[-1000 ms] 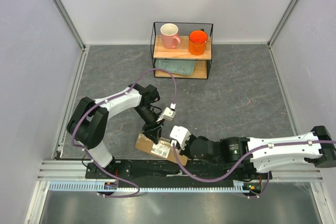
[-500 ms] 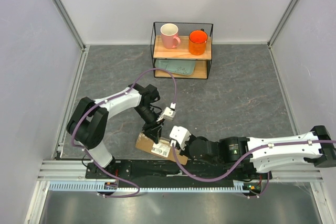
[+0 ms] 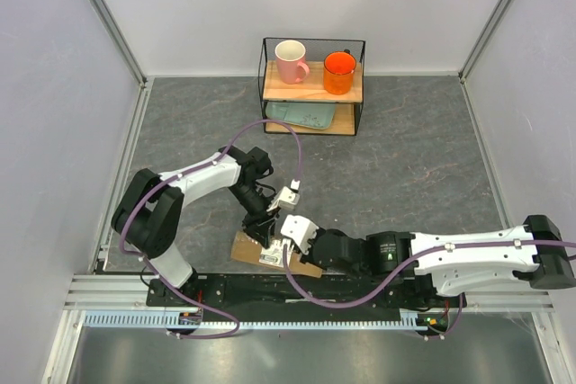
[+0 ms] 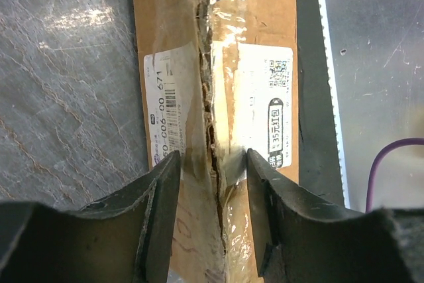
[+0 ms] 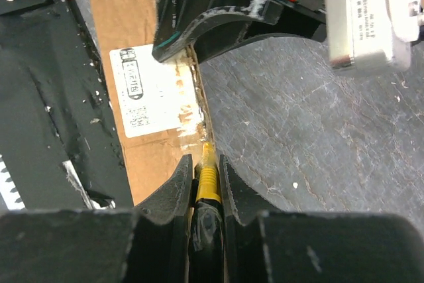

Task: Unpack the express box
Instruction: Cut the express box at the center of the board.

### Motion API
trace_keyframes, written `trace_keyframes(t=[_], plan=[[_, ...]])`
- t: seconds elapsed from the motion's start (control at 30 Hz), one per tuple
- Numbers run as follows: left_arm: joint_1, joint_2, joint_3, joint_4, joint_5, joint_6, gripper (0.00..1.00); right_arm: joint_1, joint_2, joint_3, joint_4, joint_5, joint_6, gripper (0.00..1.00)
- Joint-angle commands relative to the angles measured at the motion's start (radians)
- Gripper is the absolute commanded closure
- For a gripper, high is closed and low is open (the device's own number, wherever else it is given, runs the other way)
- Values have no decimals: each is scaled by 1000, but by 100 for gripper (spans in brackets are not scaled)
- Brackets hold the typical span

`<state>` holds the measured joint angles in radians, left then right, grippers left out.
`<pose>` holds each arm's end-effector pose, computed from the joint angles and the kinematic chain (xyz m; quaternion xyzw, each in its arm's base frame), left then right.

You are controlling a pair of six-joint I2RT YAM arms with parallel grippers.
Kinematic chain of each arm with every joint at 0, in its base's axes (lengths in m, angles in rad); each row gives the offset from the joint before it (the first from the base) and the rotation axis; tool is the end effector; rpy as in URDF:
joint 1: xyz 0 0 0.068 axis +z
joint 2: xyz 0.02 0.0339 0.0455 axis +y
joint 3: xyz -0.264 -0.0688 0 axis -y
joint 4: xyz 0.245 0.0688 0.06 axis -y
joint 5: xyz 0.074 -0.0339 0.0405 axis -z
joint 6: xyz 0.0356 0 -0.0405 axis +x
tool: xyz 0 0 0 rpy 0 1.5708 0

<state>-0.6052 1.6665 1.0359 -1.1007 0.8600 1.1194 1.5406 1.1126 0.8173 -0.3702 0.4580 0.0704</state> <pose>0.2009 -0.1718 0.1843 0.6662 0.6149 -0.4204 0.0352 0.0229 0.2378 0.2710 -0.5137 0.7162 0.1658 0.4423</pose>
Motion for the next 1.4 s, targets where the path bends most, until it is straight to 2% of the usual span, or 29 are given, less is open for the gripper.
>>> trace_keyframes(t=[0.0,0.27,0.47,0.83,1.13,1.37], plan=[[-8,7,-43,44,-191,77,50,-48,27,-4,-81,-169,34,100],[-7,-5,-74,81,-236,88,51,-186,82,28,-101,-455,-20,100],[5,-21,-62,104,-262,92,52,-257,136,86,-194,-625,-63,100],[41,-2,-80,124,-286,92,53,-278,262,135,-256,-703,-119,100],[160,16,-82,119,-360,143,56,-270,248,161,-334,-670,-72,100],[203,7,-99,136,-388,148,57,-251,291,177,-337,-662,12,100]])
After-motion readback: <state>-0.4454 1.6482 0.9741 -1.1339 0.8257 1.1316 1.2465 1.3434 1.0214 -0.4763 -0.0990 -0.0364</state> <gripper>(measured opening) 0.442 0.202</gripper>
